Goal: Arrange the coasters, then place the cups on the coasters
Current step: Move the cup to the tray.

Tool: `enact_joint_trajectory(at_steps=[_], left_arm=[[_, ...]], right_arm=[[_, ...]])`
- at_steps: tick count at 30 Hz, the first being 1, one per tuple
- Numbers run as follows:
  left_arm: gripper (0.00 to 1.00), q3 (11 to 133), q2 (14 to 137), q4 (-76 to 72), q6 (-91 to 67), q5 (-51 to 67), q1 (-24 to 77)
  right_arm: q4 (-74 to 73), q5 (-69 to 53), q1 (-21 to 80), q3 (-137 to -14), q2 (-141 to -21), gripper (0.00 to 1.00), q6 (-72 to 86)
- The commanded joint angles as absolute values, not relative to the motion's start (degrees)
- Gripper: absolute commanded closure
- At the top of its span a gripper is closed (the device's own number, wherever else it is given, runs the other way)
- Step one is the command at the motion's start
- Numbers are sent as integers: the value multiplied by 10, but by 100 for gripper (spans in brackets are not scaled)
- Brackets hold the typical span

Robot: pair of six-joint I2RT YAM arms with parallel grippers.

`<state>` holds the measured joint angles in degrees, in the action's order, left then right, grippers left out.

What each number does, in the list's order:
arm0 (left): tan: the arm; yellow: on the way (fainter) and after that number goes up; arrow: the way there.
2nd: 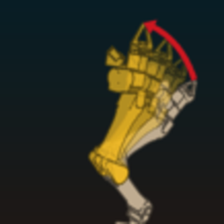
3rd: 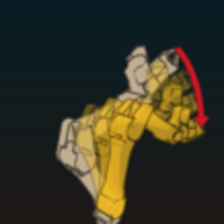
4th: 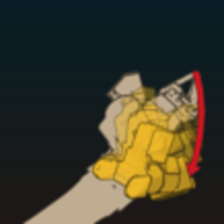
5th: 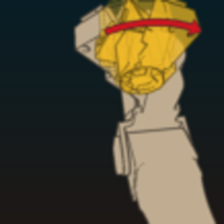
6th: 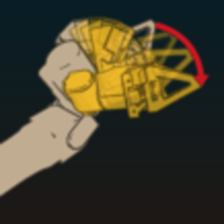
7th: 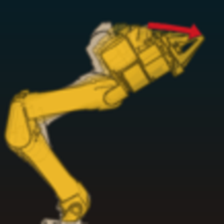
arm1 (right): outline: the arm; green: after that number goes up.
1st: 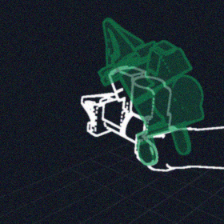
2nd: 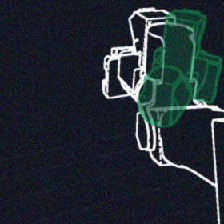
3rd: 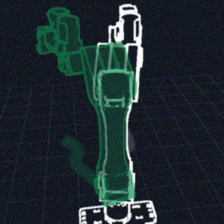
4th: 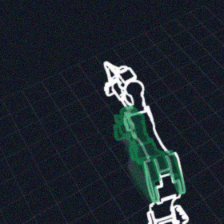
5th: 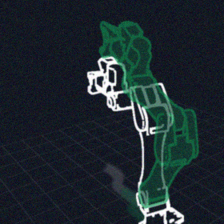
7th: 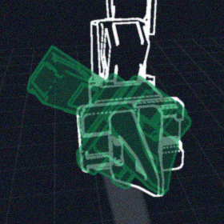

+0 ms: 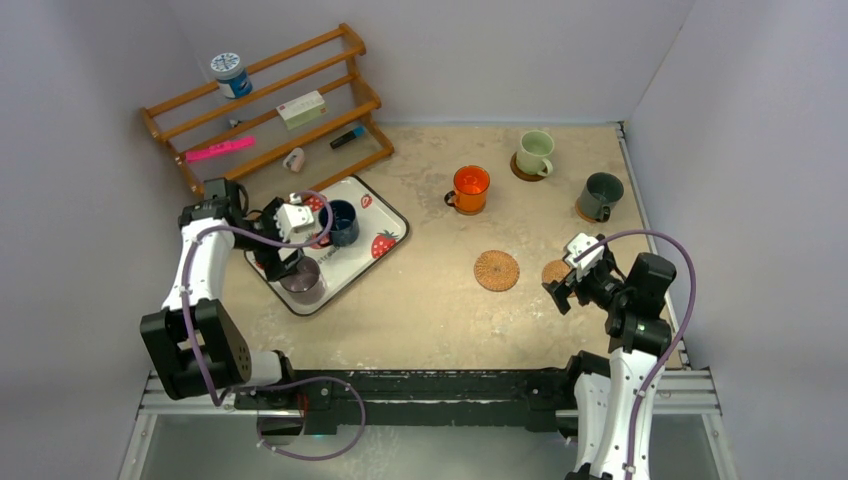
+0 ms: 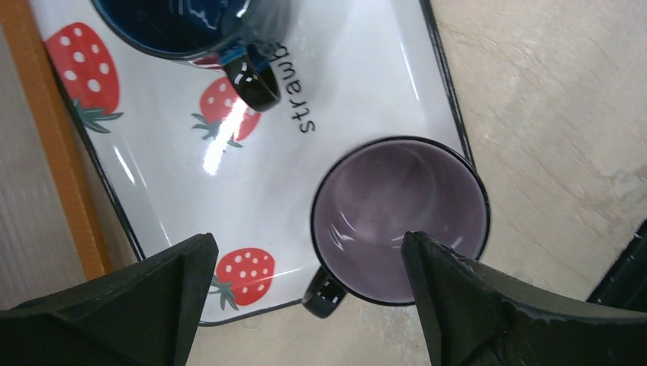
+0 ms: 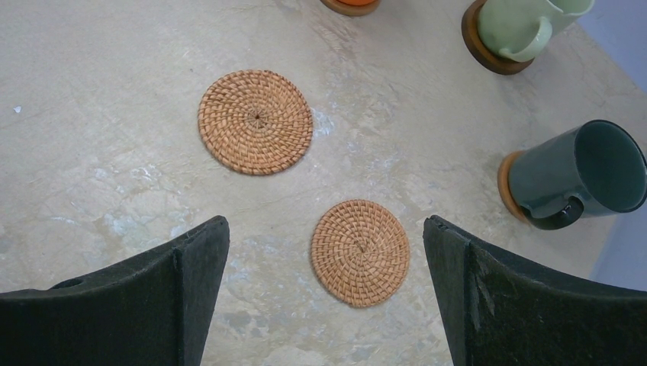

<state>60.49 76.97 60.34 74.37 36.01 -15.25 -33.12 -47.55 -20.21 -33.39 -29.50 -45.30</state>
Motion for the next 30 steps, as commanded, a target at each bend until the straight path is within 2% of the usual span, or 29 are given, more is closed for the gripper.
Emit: enact_joint_trajectory(at_steps=[1,11,16,30], left_arm=[[0,612,792,531,703,394,-150],[0,625,857,486,649,387,-145],[0,606,854,387,553,353,-137],[0,610,867,284,408,253,-138]], right_arm=[[-334,-487,-202,-332,-296,1,-461],[-335,-487,-203,-332,-295,1,-462],[-335,-487,-203,-332,-296,1,-462],[-338,-488,-203,-331,-291,1,-465]])
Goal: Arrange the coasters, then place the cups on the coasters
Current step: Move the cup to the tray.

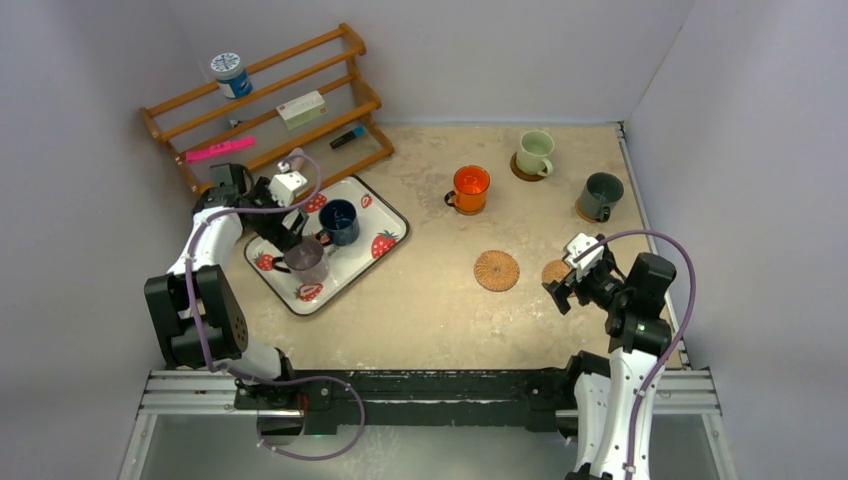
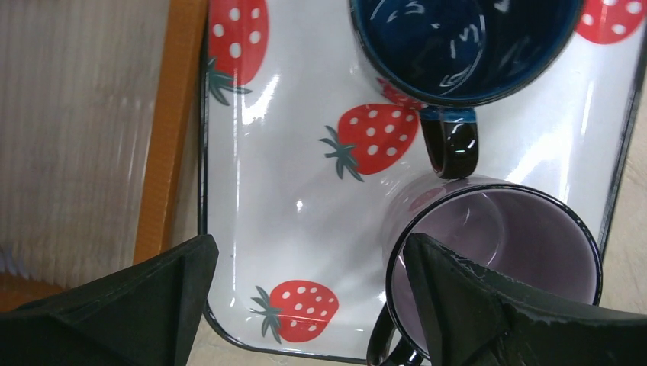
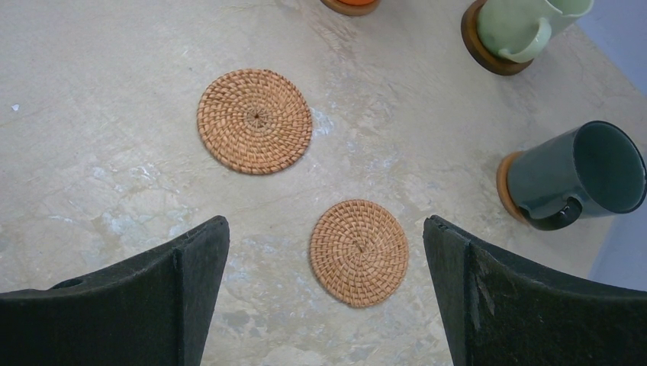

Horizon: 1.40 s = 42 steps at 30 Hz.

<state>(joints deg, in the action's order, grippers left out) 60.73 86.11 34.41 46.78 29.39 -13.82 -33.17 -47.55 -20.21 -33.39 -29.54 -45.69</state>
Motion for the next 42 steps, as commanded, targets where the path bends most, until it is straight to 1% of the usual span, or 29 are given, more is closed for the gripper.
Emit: enact_joint_trajectory(at_steps=[1,13,21,25,27,31,37,42], left_arm=[[0,611,872,277,398,243,-138],[0,617,897,227,289,144,-139],[0,615,876,201,234,108,-143],[0,606,831,203,246,178,-143],[0,600,800,207,261,244,-143],[0,599,747,218,287,302,-129],[0,606,746,272,347,301,-49],[0,611,776,285,368,304,-19]], right_arm=[[-338,-488,-203,-331,-291,1,-465],[-339,-487,-202,-332,-289,1,-467],[-340,-486,-203,-331,-286,1,-468],[-341,-487,-203,-331,-285,1,-468],[-342,-486,-203,-331,-284,1,-469],[-342,-487,-202,-331,-282,1,-469],[-344,-487,-203,-331,-281,1,-470],[-344,-488,-203,-330,-282,1,-472]])
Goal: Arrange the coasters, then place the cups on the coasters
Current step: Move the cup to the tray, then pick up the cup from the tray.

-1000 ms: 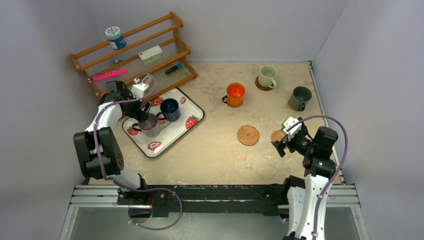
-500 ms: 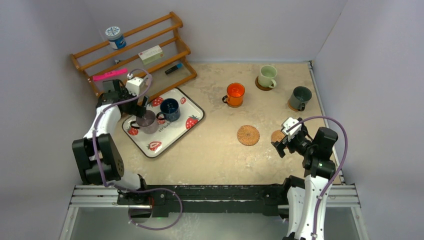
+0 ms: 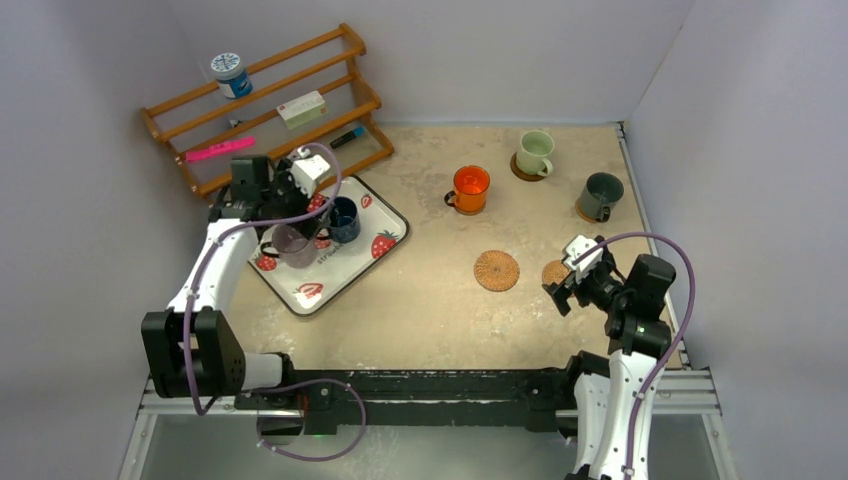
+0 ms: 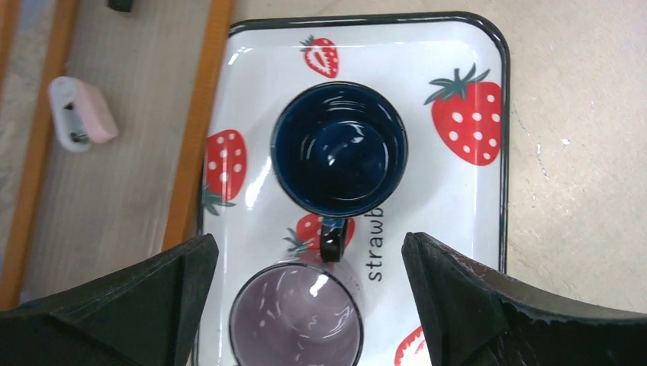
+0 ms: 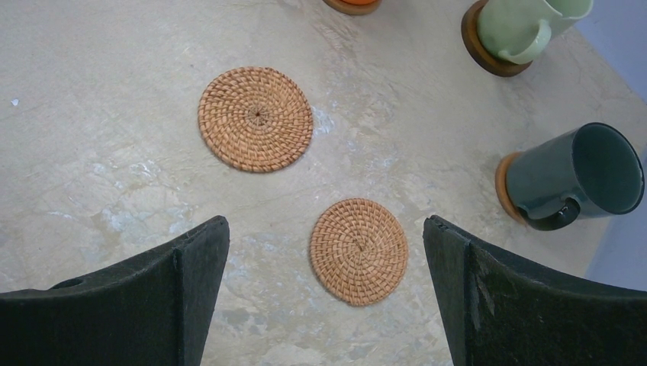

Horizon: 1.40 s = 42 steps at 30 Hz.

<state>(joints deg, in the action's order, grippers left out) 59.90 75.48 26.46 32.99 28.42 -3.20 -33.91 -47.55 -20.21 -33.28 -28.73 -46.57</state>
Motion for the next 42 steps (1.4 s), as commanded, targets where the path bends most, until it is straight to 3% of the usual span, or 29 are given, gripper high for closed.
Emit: enact_joint_trajectory(at_steps=[1,28,39,42], left_arm=[[1,613,785,289,374,306,-16],[17,612,914,299,388,244,51],[42,618,928,298,371,263,75],[54,620,934,298,367,263,82]], right_arm=[[-344,-488,-203,-330,-281,1,-472],[-347,-491,-203,-330,-282,1,-476],[-348,-491,-203,-330,-280,1,-477],[-349,-491,-203,-330,-278,1,-478]])
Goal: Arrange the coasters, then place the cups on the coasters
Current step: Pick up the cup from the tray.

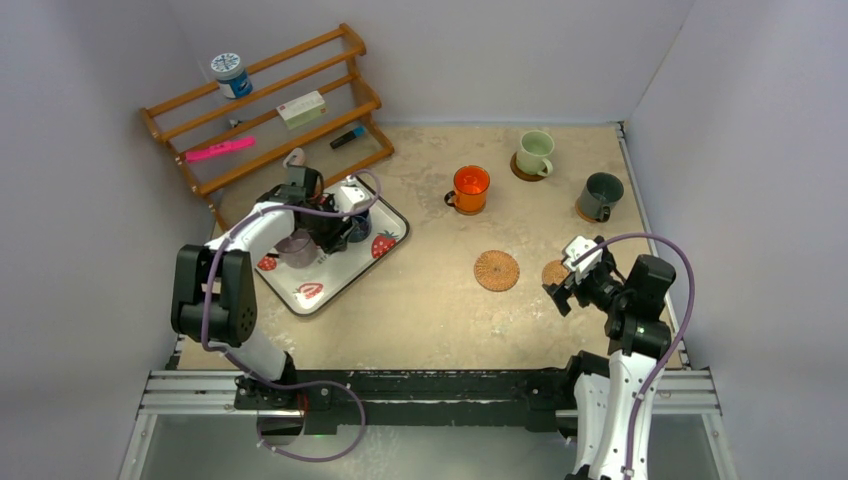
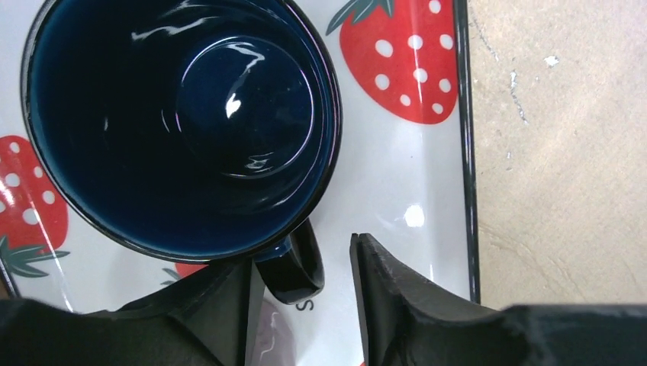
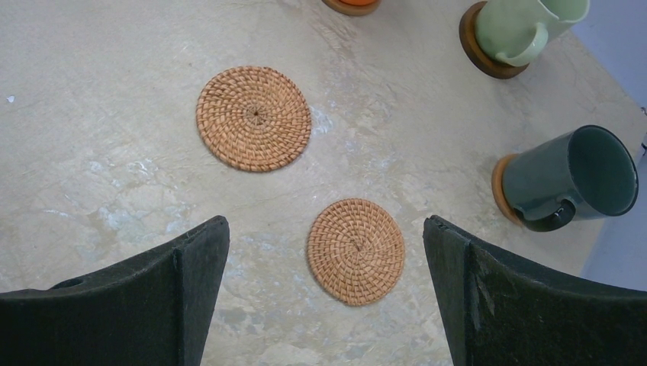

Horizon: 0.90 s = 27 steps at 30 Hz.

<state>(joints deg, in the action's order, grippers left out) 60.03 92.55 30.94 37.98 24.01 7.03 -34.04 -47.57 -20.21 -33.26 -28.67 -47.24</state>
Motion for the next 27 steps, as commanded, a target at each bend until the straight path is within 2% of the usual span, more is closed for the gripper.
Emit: enact_joint_trajectory(at_steps=[1,7,13,27], left_arm=[[59,622,937,299,365,263,83],[75,642,944,320,356,291,88],[100,654,919,317,338,309,89],[100,664,863,306,333,375,124]], right_arm=[[-349,-491,-203,-330,-278,1,-478],[-352,-492,-204,-330,-276,1,-480],[-352,-492,-203,-330,-275,1,-482],[-352,-492,-204,-330,-276,1,-483]])
